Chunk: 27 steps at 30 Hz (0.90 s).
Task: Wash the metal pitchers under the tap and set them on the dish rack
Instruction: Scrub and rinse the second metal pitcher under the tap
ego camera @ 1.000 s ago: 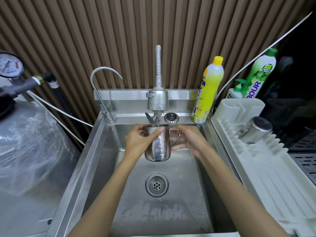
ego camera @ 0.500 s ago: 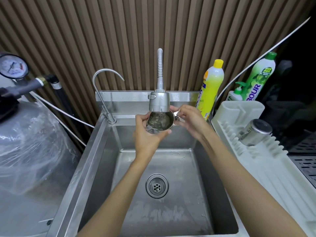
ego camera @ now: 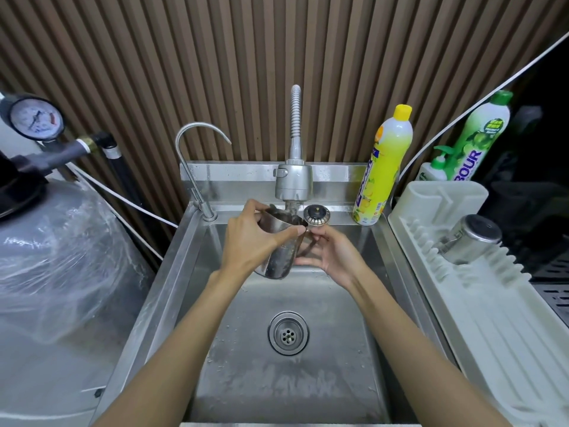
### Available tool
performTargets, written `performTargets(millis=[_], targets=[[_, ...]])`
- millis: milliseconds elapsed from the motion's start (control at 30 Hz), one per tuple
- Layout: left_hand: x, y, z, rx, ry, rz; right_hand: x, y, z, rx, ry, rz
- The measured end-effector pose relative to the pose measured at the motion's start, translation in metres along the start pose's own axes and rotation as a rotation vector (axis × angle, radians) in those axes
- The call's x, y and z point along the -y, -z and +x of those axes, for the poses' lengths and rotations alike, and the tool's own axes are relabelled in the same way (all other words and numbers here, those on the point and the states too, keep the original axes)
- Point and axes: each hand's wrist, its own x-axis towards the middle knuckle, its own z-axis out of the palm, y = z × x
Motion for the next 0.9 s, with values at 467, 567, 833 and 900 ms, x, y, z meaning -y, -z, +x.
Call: performTargets(millis=[467,567,833,900], targets=[[0.02,-0.039,-0.029,0.138,0.259,-0.518,0.064,-0.016,-0.022,-0.185,0.358,-0.937],[0.021,-0.047,-0.026,0.155,0.332,-0.463,0.062,-0.027,-0.025,-0.135,0.504,-1.242],[0.031,-0.05,-0.031,0.262,0.454,-0.167,0.007,-0.043,-0.024,-0.019,0.72,-1.843],[0.038,-0.048,-0.033,0.291,0.467,-0.118,-0.009,-0.041,-0.026,0.022,0.838,-1.879]])
